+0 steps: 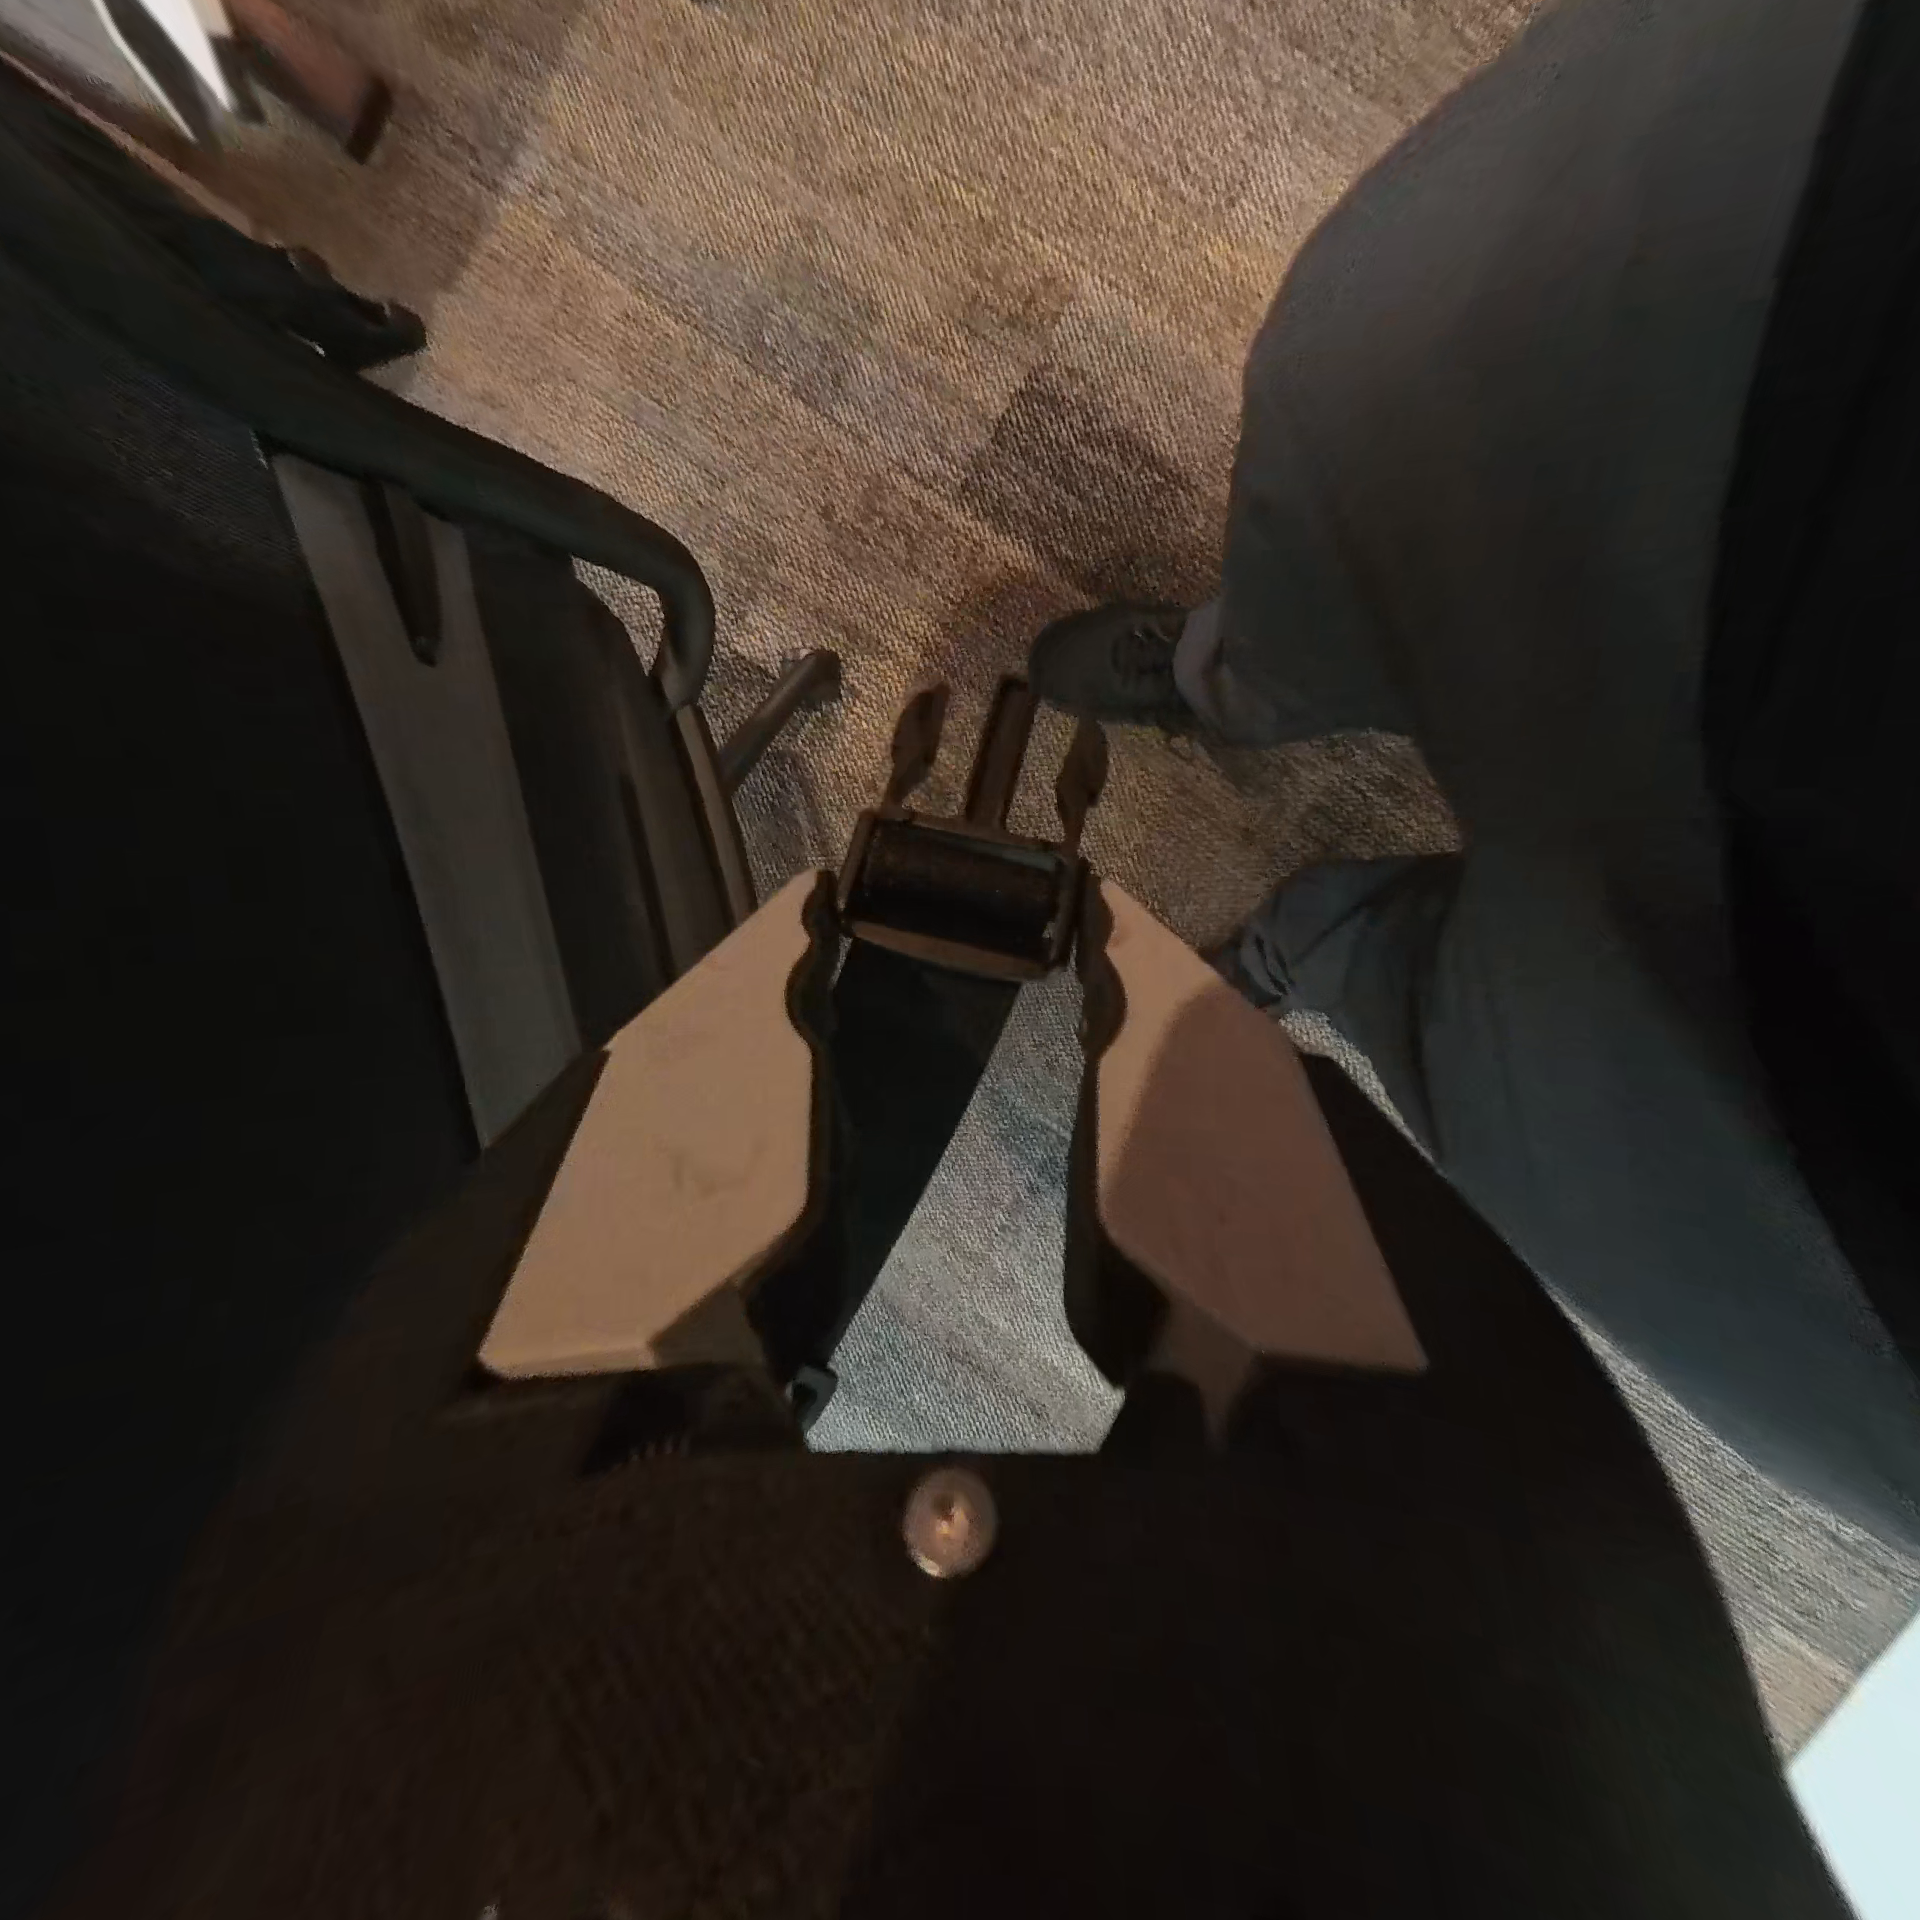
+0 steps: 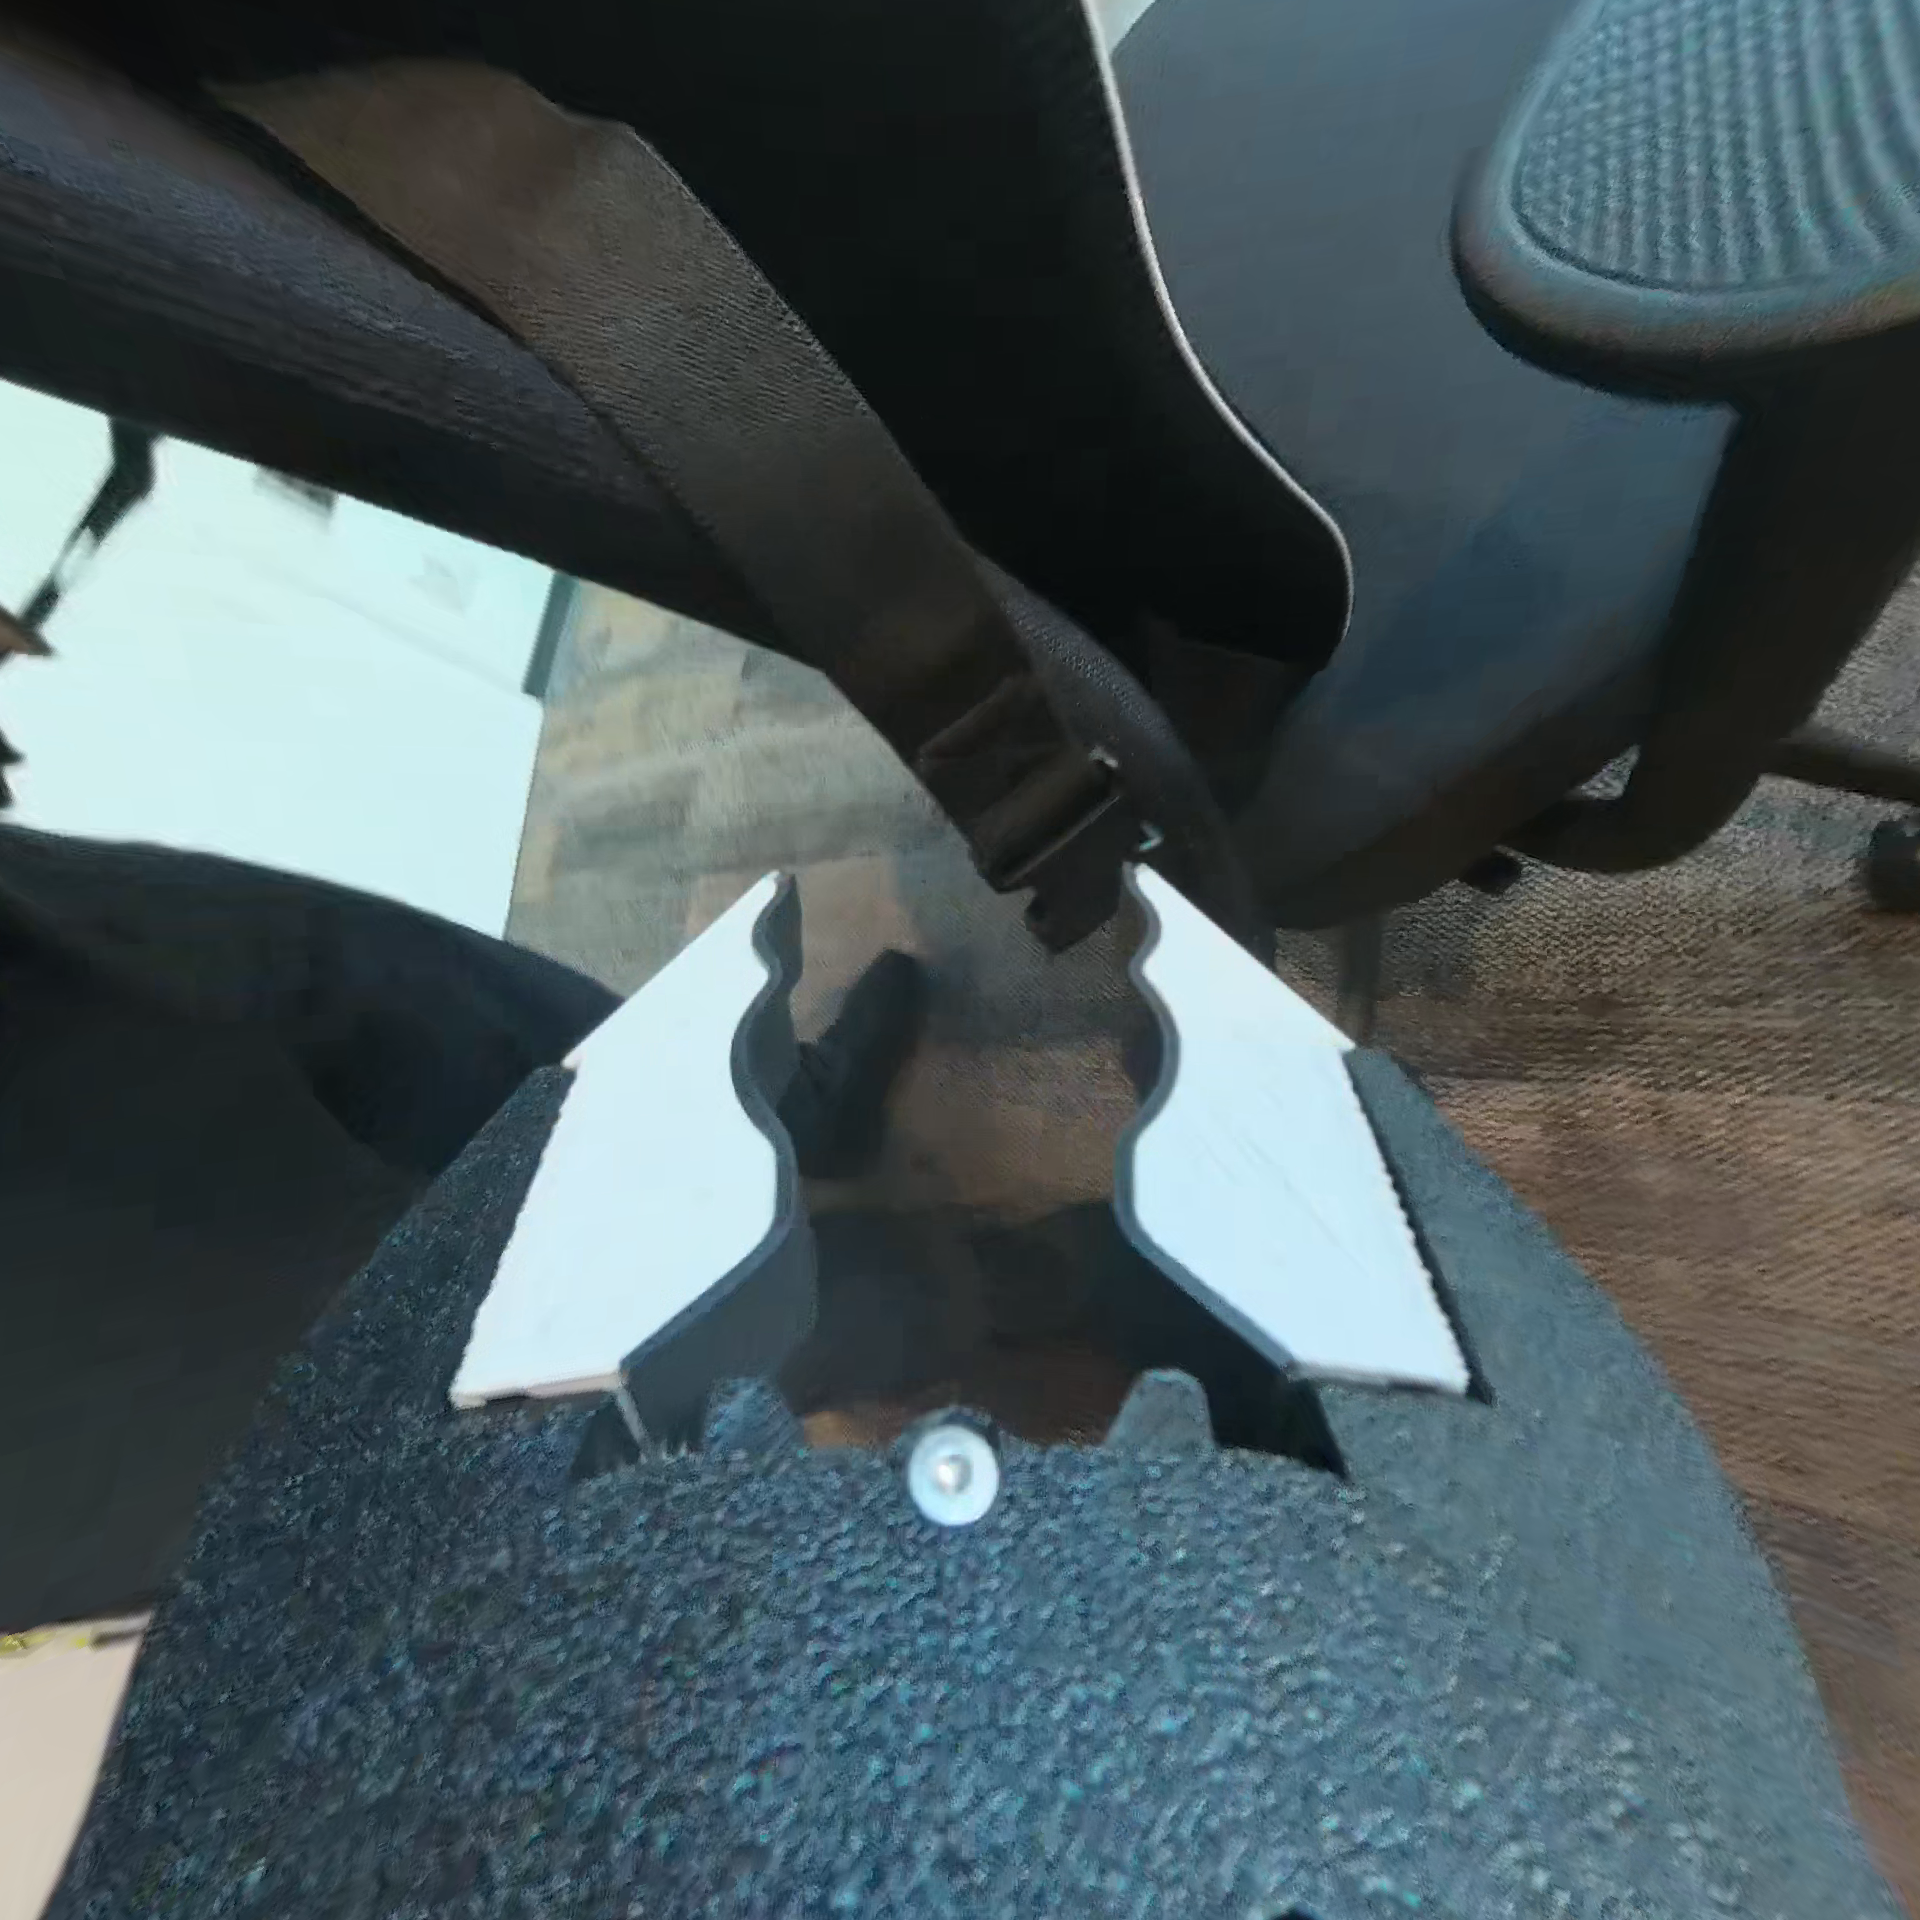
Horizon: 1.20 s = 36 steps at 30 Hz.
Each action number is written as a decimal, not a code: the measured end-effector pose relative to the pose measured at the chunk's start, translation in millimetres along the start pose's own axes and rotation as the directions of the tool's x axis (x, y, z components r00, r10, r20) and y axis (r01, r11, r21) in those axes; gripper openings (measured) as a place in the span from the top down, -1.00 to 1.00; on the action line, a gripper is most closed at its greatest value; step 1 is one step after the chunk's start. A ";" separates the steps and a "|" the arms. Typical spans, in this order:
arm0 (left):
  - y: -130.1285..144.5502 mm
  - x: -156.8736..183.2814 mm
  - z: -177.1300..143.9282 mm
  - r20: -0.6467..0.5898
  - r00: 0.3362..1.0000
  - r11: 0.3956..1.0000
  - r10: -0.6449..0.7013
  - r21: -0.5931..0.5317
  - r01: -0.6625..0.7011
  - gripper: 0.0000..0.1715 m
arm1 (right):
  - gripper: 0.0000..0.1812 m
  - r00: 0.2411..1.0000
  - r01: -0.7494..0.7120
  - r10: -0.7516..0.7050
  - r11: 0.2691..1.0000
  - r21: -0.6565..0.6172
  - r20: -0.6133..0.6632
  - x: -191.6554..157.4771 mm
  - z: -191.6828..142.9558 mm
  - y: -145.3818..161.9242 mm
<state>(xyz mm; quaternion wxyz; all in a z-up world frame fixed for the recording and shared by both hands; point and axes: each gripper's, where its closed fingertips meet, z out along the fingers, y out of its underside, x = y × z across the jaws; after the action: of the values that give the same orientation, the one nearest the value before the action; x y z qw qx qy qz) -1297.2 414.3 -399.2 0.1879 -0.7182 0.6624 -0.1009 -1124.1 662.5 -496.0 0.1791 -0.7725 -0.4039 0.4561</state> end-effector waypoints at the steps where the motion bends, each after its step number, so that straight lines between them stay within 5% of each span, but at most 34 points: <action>1: 0.2 -0.7 2.6 -0.001 1.000 1.000 -0.006 -0.011 0.006 0.50 | 0.32 0.999 0.036 -0.035 0.999 -0.039 0.011 5.1 5.1 0.4; 10: -1.0 -21.1 34.3 0.055 0.993 0.992 -0.102 -0.073 0.106 0.50 | 0.50 0.970 0.166 -0.130 0.972 -0.169 0.206 10.0 35.6 3.0; 22: 4.5 -28.1 52.9 0.089 0.984 0.983 -0.157 -0.077 0.164 0.50 | 0.58 0.992 0.089 -0.072 0.982 -0.169 0.105 8.1 34.4 10.4; 28: 2.5 -35.0 54.2 0.137 0.982 0.990 -0.132 -0.035 0.138 0.50 | 0.59 0.975 -0.146 0.168 0.978 -0.150 0.145 -25.2 29.0 26.8; 36: -7.5 -48.3 47.1 0.226 0.968 0.994 -0.106 0.053 0.096 0.49 | 0.59 0.836 -0.503 0.496 0.864 -0.036 0.234 -81.0 24.6 23.2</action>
<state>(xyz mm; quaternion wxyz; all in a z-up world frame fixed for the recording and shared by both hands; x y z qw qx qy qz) -1276.7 468.9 -434.0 0.2725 -0.7536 0.5968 -0.0410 -1155.2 582.4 -478.4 0.0152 -0.7888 -0.2006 0.5808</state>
